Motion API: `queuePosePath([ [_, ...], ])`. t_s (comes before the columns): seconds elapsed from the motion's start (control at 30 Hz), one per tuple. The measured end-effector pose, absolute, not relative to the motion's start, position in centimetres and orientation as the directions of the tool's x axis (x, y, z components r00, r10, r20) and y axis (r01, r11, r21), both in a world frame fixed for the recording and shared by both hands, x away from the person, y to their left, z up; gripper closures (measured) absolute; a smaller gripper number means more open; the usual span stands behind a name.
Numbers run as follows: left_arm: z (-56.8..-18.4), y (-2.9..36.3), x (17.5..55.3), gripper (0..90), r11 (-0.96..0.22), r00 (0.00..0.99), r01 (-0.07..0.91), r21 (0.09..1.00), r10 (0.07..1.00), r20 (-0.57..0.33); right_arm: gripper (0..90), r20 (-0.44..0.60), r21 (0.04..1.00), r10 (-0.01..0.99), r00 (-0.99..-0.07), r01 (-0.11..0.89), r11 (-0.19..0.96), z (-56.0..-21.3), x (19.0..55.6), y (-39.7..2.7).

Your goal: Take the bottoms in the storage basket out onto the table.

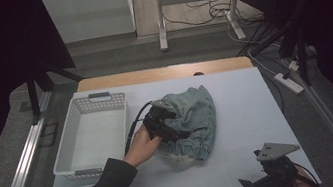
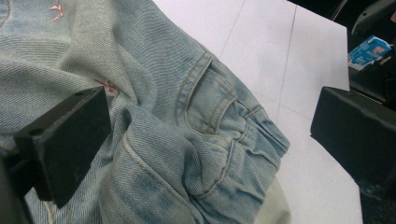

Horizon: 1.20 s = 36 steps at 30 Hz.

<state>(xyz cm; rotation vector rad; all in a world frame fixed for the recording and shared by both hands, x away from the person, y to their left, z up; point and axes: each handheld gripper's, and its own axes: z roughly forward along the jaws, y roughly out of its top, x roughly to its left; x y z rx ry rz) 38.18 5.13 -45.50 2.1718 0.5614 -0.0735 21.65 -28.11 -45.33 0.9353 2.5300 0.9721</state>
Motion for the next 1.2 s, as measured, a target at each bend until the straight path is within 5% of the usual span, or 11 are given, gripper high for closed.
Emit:
queuePosePath([
  [1.2, -43.9, 7.1, 35.4, 0.0, -0.503, 0.887, 0.424, 0.753, 0.397, -0.234, 0.0, -0.029, 0.676, 0.647, -0.762, 0.462, 0.574, -45.3, 21.6, -28.0],
])
